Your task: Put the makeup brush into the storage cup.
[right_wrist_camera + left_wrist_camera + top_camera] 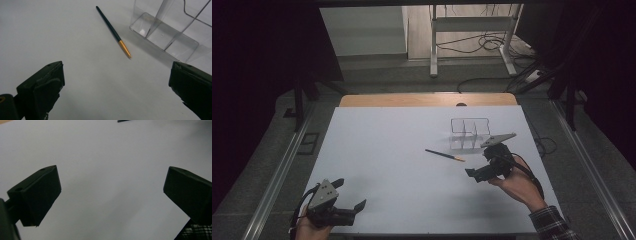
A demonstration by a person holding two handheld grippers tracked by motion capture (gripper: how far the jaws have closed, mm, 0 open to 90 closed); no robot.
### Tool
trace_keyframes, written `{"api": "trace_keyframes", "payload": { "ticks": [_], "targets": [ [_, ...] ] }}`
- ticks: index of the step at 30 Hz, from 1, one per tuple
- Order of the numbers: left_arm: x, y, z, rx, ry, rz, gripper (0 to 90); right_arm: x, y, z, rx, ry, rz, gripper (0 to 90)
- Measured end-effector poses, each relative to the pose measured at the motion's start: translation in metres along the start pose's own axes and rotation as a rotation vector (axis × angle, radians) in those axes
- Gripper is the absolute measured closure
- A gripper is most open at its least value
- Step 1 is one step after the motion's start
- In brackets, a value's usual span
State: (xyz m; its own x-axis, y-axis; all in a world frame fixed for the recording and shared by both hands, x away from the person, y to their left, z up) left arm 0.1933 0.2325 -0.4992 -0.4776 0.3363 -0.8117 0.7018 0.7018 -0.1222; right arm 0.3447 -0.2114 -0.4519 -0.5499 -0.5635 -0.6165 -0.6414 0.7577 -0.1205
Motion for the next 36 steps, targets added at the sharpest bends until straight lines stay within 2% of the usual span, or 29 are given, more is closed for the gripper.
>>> {"api": "trace_keyframes", "payload": {
  "ticks": [6, 13, 16, 22, 24, 25, 36],
  "targets": [
    [0.0, 0.0, 0.0, 0.001, 0.0, 0.0, 1.8, -0.005, -0.004, 0.006, -0.005, 0.03, -0.017, 0.4],
    [0.0, 0.0, 0.0, 0.002, 0.003, 0.002, 1.8, -0.013, -0.006, 0.01, -0.009, 0.057, -0.052, 7.7],
    [0.0, 0.0, 0.0, 0.002, 0.004, 0.002, 1.8, -0.02, -0.007, 0.014, -0.022, 0.076, -0.076, 14.0],
    [0.0, 0.0, 0.001, 0.005, 0.005, 0.003, 1.8, -0.027, -0.005, 0.023, -0.008, 0.121, -0.148, 25.7],
    [0.0, 0.0, 0.001, 0.005, 0.005, 0.002, 1.8, -0.028, -0.005, 0.025, -0.009, 0.129, -0.155, 27.4],
    [0.0, 0.0, 0.001, 0.006, 0.005, 0.003, 1.8, -0.03, -0.004, 0.028, -0.011, 0.142, -0.174, 31.6],
    [0.0, -0.001, 0.001, 0.01, 0.007, 0.005, 1.8, -0.042, -0.004, 0.046, -0.014, 0.179, -0.247, 45.2]
  ]
}}
Point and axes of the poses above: each handheld gripper's, and its own axes: z roughly forward along the jaws, x roughly out of its underside, y roughly to its left, the point moved 2 cm from there along z, roughly forward along the jaws, and after that the axes turned 11 degrees about x, right-handed, at the moved point
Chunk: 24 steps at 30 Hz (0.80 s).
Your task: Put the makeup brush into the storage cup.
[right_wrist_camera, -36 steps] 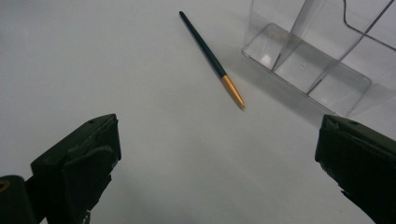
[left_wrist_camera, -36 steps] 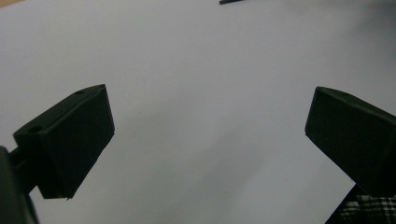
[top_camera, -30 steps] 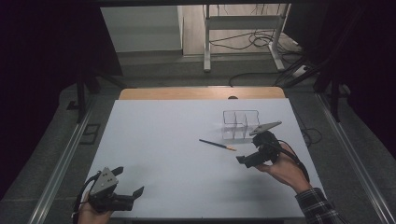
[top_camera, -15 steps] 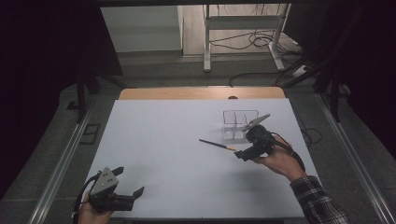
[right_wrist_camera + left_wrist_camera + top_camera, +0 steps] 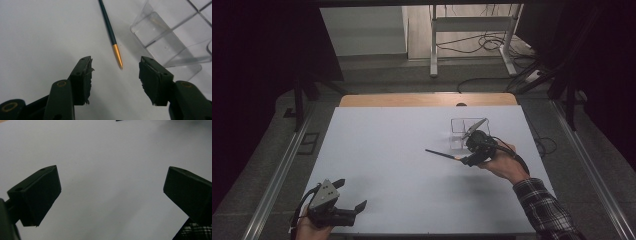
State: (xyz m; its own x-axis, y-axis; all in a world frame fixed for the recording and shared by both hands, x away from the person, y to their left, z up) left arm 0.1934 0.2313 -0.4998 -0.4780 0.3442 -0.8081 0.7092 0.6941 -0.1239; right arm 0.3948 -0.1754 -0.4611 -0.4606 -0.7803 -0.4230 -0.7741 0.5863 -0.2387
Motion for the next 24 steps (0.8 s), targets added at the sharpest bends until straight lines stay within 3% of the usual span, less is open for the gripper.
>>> {"api": "trace_keyframes", "payload": {
  "ticks": [17, 24],
  "targets": [
    [0.0, 0.0, 0.0, 0.003, 0.001, 0.002, 1.8, -0.019, 0.003, 0.028, -0.042, 0.045, -0.125, 61.9],
    [0.0, 0.0, 0.0, 0.005, 0.002, 0.002, 1.8, -0.026, 0.004, 0.04, -0.036, 0.062, -0.158, 67.8]
  ]
}}
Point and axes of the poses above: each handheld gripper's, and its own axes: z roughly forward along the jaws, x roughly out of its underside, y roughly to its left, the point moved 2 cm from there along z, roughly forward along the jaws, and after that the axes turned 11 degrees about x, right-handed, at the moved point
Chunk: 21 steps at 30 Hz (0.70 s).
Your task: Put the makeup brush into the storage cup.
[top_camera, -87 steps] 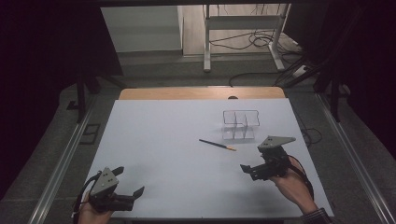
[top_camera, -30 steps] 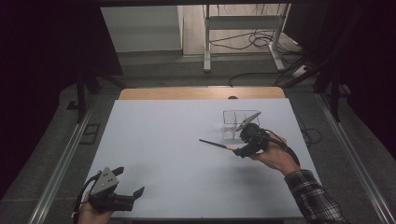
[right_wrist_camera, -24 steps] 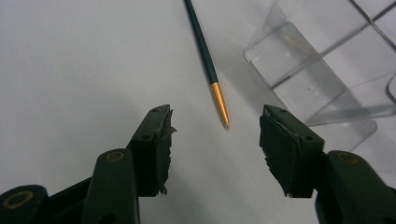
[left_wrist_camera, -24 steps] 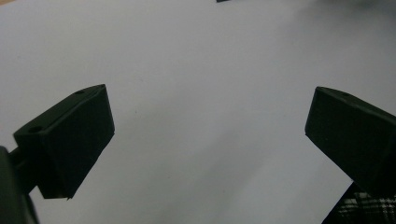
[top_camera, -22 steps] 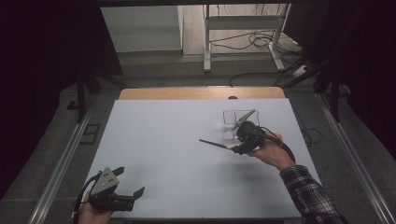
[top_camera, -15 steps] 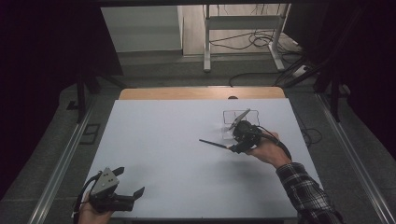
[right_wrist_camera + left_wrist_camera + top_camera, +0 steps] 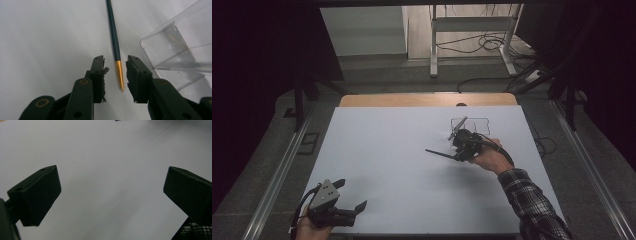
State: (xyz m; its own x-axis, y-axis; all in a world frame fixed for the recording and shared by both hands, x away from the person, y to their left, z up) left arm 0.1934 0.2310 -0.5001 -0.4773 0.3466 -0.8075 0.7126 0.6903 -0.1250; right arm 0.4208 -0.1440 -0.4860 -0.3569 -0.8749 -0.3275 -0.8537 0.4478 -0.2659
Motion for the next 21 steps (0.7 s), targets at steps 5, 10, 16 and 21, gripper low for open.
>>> {"api": "trace_keyframes", "payload": {
  "ticks": [5, 10, 16, 21],
  "targets": [
    [0.0, 0.0, 0.0, 0.001, 0.001, 0.001, 1.8, -0.004, 0.0, 0.009, 0.001, 0.006, -0.029, 71.9],
    [0.0, 0.0, 0.0, 0.001, 0.001, 0.001, 1.8, -0.006, 0.001, 0.016, 0.009, 0.023, -0.056, 75.9],
    [0.0, 0.0, 0.0, 0.001, 0.002, 0.001, 1.8, -0.006, 0.001, 0.024, 0.01, 0.034, -0.079, 79.0],
    [0.0, 0.0, 0.0, 0.001, 0.006, 0.003, 1.8, -0.008, -0.001, 0.029, 0.002, 0.042, -0.09, 79.1]
  ]
}}
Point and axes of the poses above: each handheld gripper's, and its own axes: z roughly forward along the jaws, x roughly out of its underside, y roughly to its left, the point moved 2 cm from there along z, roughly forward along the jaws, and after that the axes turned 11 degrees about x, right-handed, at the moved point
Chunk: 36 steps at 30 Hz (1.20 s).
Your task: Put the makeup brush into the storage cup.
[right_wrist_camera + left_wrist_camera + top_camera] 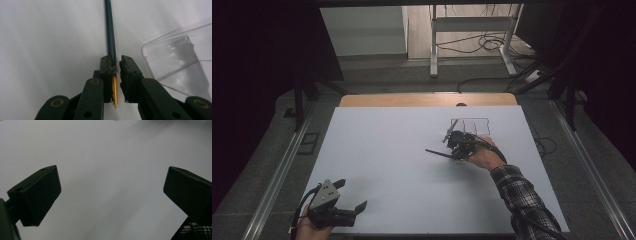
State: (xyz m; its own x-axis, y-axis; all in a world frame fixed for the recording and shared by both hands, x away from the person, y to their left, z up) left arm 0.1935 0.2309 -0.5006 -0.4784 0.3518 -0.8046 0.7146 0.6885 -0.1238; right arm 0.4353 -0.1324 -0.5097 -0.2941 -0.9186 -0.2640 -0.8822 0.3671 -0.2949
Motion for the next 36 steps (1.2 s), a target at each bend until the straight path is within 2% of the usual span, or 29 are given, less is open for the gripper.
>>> {"api": "trace_keyframes", "payload": {
  "ticks": [7, 11, 12, 17, 18, 22, 31, 36],
  "targets": [
    [0.0, 0.0, 0.0, 0.001, 0.003, 0.001, 1.8, -0.002, 0.001, 0.006, -0.004, 0.017, -0.011, 79.3],
    [0.0, 0.0, 0.0, 0.003, 0.003, 0.001, 1.8, -0.003, 0.0, 0.007, -0.021, 0.021, -0.01, 82.0],
    [0.0, -0.001, 0.001, 0.002, 0.003, 0.001, 1.8, -0.003, -0.001, 0.007, -0.031, 0.031, 0.01, 82.4],
    [0.0, -0.001, 0.001, 0.002, 0.003, 0.002, 1.8, -0.003, -0.003, 0.007, -0.04, 0.043, 0.039, 83.2],
    [0.0, -0.001, 0.0, 0.002, 0.004, 0.002, 1.8, -0.003, -0.003, 0.007, -0.043, 0.049, 0.059, 83.3],
    [0.0, -0.001, 0.001, 0.001, 0.003, 0.002, 1.8, -0.002, -0.004, 0.007, -0.055, 0.054, 0.068, 83.4],
    [0.0, -0.001, 0.001, -0.002, 0.007, 0.006, 1.8, -0.003, -0.002, -0.002, -0.046, 0.021, 0.076, 83.4],
    [0.0, -0.001, 0.001, -0.004, 0.009, 0.007, 1.8, -0.002, 0.0, -0.01, -0.059, 0.002, 0.076, 83.5]
  ]
}}
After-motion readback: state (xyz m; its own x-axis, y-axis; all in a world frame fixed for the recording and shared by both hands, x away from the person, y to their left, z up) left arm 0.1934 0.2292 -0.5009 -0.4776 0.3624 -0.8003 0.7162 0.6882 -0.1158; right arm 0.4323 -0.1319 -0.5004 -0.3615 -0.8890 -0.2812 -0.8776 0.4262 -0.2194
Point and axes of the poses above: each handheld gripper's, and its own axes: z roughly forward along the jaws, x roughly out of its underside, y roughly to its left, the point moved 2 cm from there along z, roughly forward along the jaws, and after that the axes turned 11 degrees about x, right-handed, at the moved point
